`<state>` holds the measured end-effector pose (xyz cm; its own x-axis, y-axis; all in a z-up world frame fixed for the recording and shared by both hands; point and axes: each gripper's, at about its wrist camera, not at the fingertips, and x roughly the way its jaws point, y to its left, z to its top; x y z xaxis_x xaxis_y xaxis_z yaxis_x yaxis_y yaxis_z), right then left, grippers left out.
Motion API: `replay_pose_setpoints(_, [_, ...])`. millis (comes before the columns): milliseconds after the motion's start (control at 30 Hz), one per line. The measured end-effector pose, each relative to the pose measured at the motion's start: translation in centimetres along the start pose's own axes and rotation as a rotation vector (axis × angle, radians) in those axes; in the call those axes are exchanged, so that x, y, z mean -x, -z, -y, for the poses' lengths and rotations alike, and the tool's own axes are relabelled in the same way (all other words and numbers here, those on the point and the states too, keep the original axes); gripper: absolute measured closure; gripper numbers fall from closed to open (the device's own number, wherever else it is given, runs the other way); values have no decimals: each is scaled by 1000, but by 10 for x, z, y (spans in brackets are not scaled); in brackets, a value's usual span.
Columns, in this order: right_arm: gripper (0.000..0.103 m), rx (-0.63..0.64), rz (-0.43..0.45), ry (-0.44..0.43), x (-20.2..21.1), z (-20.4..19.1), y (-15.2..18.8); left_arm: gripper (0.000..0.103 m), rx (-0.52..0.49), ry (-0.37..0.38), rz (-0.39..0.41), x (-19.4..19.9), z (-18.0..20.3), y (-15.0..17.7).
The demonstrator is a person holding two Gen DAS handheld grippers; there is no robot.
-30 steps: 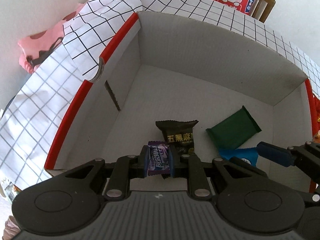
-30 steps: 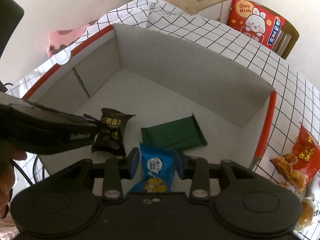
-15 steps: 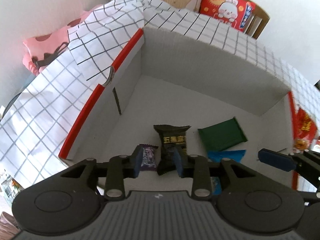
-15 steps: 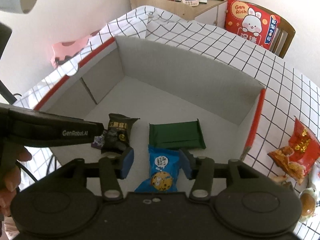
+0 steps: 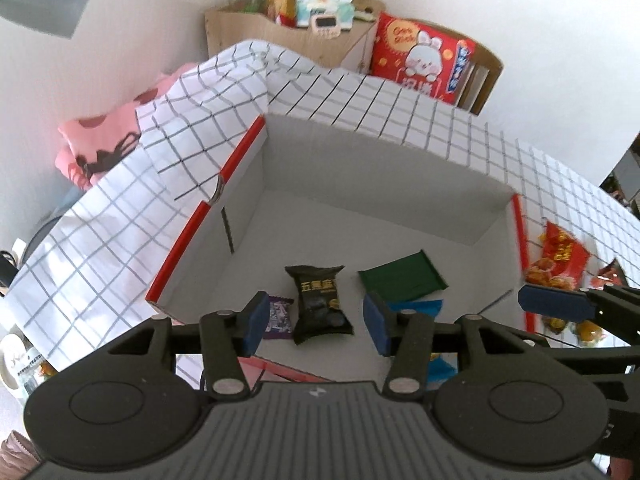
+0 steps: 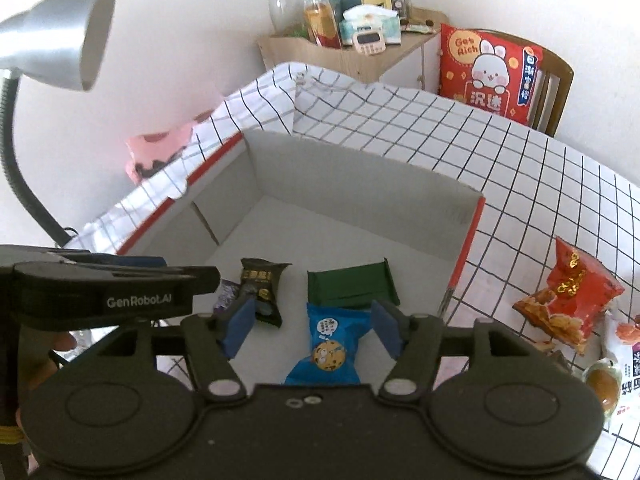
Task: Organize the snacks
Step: 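Withdraw both tools from the box toward the remaining snacks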
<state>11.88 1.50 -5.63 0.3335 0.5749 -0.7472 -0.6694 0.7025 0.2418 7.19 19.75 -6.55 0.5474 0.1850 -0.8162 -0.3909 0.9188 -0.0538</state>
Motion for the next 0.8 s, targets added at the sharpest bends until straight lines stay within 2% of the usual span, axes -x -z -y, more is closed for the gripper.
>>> replay_pose_setpoints(200, [26,-8,56,-33,29,7,6,52,-20,24,53,24,10,6])
replay_pose_setpoints(333, [23,-27,91,-54,49,13,12,46,-31,38,84,38,18,12])
replay_pose_setpoints(433, [21,-41,117,-71,63,20,17,46,-50,51,104,47,27,19])
replay_pose_setpoints(567, [17,-39,151,-69,80,26,25,46,-67,68,130,59,41,28])
replay_pose_setpoints(800, [13,-60,210,-49,109,47,45,37,-112,109,174,77,71,42])
